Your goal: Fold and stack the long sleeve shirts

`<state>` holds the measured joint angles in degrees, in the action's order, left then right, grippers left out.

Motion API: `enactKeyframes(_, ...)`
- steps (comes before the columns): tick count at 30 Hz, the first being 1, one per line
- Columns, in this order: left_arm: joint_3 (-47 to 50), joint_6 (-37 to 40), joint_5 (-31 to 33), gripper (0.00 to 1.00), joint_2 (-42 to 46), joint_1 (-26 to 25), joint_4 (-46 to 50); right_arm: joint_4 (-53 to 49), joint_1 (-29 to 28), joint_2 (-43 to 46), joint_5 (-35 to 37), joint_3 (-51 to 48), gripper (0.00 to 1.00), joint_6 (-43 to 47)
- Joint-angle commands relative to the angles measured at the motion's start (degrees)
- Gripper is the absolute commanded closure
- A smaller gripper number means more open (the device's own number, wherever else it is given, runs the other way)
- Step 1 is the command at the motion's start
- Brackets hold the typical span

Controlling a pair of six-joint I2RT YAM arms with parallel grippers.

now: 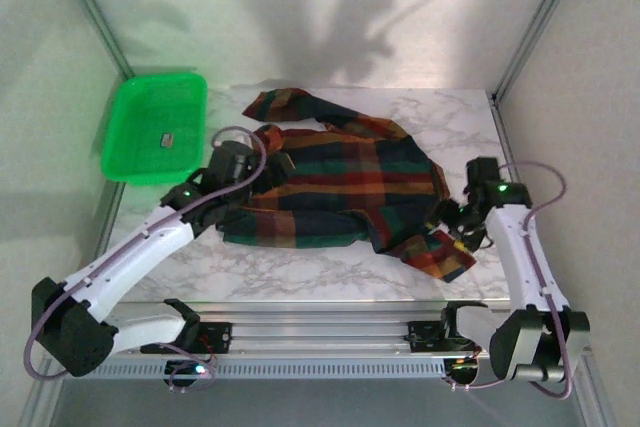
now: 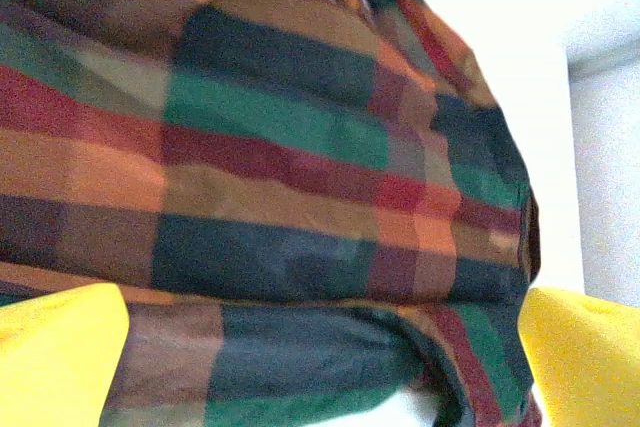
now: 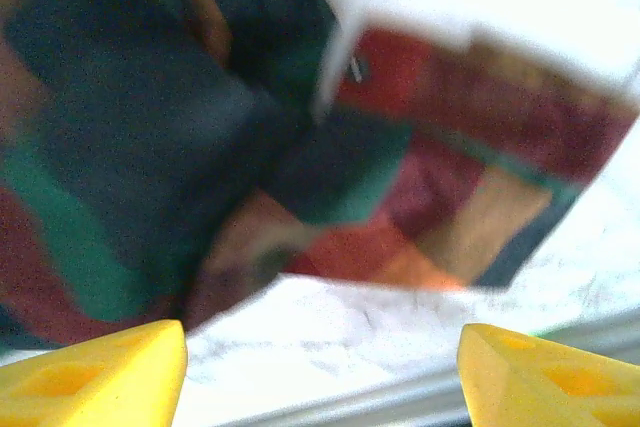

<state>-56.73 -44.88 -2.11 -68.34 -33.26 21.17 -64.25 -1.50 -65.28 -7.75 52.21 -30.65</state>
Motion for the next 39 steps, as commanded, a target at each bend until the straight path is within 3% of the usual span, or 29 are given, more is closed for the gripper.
enactKeyframes(1, 2.71, 0.98, -1.11, 0.0, -2.75, -2.96, -5.12, 1.63, -4.61, -1.22, -0.68, -6.75, 0.29, -9.33)
enactKeyframes(7, 4.45, 0.19, 0.66, 0.0, -5.64, -6.46, -8.84, 10.8, -6.24, -0.43, 2.29, -16.03, 0.35, -20.06)
enactKeyframes(15, 6.76, -1.34, 2.61, 0.0, -7.84, -6.73, -10.4, 24.7, -6.5, -11.0, 7.56, -17.25, 0.36, -25.39)
enactKeyframes(17, 7.69, -2.64, 3.87, 0.0, -8.49, -6.73, -10.83, 25.0, -7.48, -14.26, 9.28, -15.44, 0.41, -25.55)
enactKeyframes(18, 8.09, -3.56, 4.13, 0.0, -8.93, -6.73, -11.14, 25.34, -7.98, -15.47, 9.9, -14.53, 0.49, -25.4)
enactKeyframes(21, 8.62, -6.82, 4.61, 0.0, -10.88, -6.73, -11.91, 23.73, -8.72, -18.25, 9.68, -11.93, 0.79, -26.16)
enactKeyframes(24, 8.26, -8.91, 5.98, 0.0, -13.5, -6.73, -11.72, 21.35, -10.39, -15.43, 8.92, -10.75, 0.95, -26.94)
enactKeyframes(27, 7.61, -10.18, 8.08, 0.0, -16.5, -6.73, -10.41, 13.49, -13.91, -5.91, 10.46, -8.44, 1.0, -26.83)
enactKeyframes(33, 8.95, -8.26, 10.45, 0.0, -21.01, -6.41, -12.03, -5.99, -16.01, 13.82, 12.59, 2.9, 1.0, -25.68)
enactKeyframes(35, 9.51, -7.33, 10.38, 0.0, -22.33, -6.25, -12.8, -7.93, -15.99, 14.43, 12.42, 8.3, 1.0, -23.62)
enactKeyframes(39, 10.44, -5.52, 11.22, 0.0, -23.91, -6.12, -14.18, -6.99, -15.97, 4.59, 8.12, 21.26, 1.0, -17.78)
